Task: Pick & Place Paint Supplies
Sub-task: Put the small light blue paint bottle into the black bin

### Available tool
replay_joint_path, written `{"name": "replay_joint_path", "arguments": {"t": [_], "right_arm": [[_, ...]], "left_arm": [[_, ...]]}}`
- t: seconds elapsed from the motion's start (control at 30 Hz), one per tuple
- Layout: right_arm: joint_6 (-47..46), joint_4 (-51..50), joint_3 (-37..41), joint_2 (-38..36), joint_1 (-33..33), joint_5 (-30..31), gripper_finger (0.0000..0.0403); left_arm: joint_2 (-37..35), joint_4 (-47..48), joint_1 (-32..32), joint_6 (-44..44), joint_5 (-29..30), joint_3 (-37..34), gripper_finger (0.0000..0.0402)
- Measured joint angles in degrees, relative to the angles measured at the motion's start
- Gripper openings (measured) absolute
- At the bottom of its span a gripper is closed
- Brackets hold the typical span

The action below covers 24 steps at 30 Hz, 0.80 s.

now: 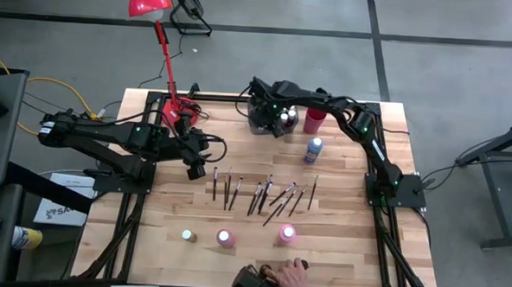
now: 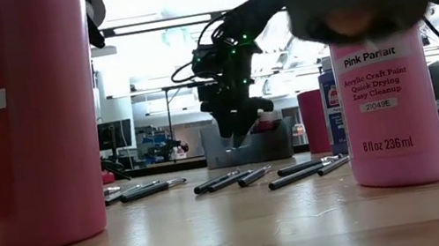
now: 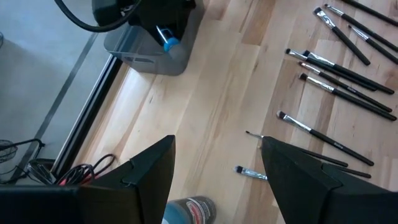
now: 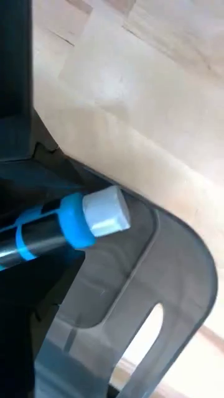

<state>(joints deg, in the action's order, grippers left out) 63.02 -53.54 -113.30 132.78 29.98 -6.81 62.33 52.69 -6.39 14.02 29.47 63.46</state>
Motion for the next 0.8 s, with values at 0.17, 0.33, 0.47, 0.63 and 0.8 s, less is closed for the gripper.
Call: {"name": "replay_joint_path", "arguments": {"t": [0.17, 0.33, 0.47, 0.63, 0.8], "right_arm": [[0.0, 1.9, 1.9, 0.3, 0.1, -0.2, 0.0169], [0.5, 1.8, 1.9, 0.6, 0.4, -0.4, 0.0169], [-0.5, 0.9, 1.8, 1.5, 0.9, -1.2, 0.0169], [-1.5, 0.3, 1.8, 1.5, 1.0, -1.0, 0.0167], [-4.6, 0.4, 1.8, 1.5, 0.9, 0.5, 0.0133]], "left_arm": [[0.0, 0.2, 0.0, 0.0, 0.0, 0.0, 0.0232], [0.0, 0.2, 0.0, 0.0, -0.2, 0.0, 0.0232], [0.0, 0.2, 0.0, 0.0, -0.2, 0.0, 0.0232], [0.0, 0.2, 0.0, 0.0, -0.5, 0.0, 0.0232], [0.0, 0.2, 0.0, -0.1, -0.5, 0.0, 0.0232]]}}
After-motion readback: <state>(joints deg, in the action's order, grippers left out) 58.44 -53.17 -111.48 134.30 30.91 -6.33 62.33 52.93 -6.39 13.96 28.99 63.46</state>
